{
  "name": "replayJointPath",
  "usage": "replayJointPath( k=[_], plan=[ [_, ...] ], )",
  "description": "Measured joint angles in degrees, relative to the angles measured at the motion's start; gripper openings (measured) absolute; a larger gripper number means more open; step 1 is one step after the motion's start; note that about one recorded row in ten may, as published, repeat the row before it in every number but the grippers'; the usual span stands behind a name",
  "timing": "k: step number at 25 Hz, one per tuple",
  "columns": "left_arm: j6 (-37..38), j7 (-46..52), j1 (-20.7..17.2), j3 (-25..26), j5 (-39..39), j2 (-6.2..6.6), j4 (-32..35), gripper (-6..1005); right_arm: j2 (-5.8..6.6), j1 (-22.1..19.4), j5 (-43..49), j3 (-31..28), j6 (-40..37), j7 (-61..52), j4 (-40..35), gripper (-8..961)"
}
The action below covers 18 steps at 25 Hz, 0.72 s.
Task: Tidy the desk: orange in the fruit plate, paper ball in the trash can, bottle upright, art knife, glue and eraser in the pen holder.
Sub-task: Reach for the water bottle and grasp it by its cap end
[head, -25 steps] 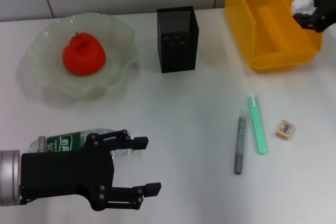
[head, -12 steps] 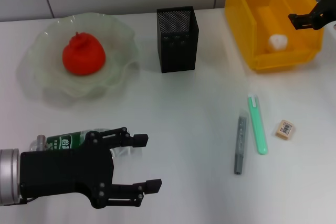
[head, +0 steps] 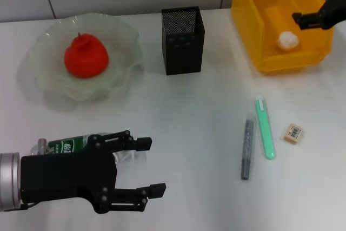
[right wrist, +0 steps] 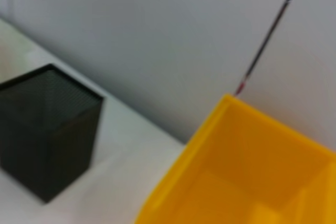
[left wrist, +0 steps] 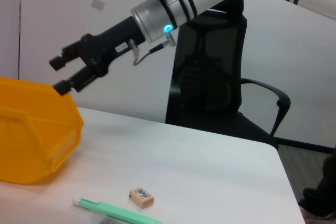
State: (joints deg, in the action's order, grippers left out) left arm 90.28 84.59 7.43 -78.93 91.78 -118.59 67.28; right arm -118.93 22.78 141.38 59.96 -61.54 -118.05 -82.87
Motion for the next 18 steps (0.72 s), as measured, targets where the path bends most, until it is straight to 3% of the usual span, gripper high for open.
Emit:
replayJointPath(
  k=[11, 16, 18],
  plan=[
    [0.02, -0.42, 0.48, 1.06, -0.6, -0.06, 0.07, 804, 1.06, 4.18, -3.96, -14.07, -35.57, 0.12, -5.35, 844],
    [0.0, -0.51, 0.48, 1.96, -0.88, -0.02, -0.01, 803, 3.09, 3.46, -7.96, -18.44, -48.59, 5.01, -4.6, 844],
    [-0.02, -0.52, 0.41, 2.34, -0.9, 0.01, -0.1, 803, 3.19, 3.16, -8.37, -19.45, -51.01, 6.72, -4.12, 844]
  ],
)
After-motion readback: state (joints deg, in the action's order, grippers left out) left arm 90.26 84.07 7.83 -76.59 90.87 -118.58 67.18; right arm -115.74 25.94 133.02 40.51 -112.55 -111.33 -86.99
